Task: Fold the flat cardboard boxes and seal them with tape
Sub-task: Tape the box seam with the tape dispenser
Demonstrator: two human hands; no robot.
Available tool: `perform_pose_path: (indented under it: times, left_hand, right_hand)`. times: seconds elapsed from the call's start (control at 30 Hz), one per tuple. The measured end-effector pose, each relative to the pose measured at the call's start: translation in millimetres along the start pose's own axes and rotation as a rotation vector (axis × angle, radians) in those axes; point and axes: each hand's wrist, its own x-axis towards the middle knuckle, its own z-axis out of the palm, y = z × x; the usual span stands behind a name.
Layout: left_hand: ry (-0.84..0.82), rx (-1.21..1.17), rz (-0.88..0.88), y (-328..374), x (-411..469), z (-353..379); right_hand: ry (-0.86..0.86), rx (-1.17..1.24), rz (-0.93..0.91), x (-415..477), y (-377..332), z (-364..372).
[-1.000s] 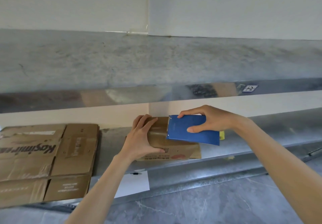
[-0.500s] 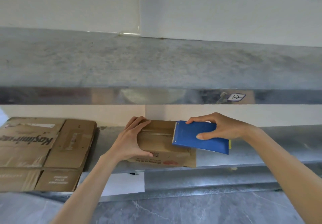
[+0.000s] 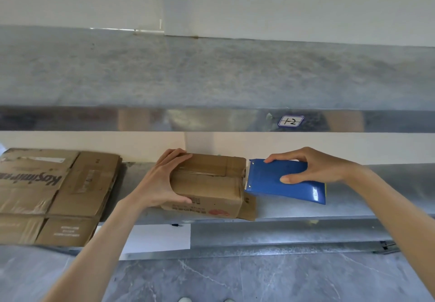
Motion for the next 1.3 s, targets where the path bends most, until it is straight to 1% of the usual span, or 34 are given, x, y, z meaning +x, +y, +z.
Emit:
perform_pose_path:
  times: [0.4,0.7,0.87,1.0,1.13,1.3]
  left_hand:
    - [0.004,-0.021,0.004,3,1,0]
    - [0.003,-0.030,0.018,1,3,2]
    - [0.016,-0.032,0.025,0,4,3]
    - [0.011,-0.029,0.011,-2,3,5]
    - [0.019,-0.017,0.011,-4,3,7]
    - [0.036,-0.013,0.018,-4,2,7]
  right_hand:
    - [0.012,0.049,0.023,-16,19,-8]
    - [0.019,-0.006,0.068,-26,28,-13]
    - [-0.003,-0.086,0.112,-16,21,-8]
    - [0.009,-0.204,0.125,-1,9,2]
    - [0.034,-0.296,0.154,13,-11,15]
    - [0.100,-0.470,0.226,31,-35,39]
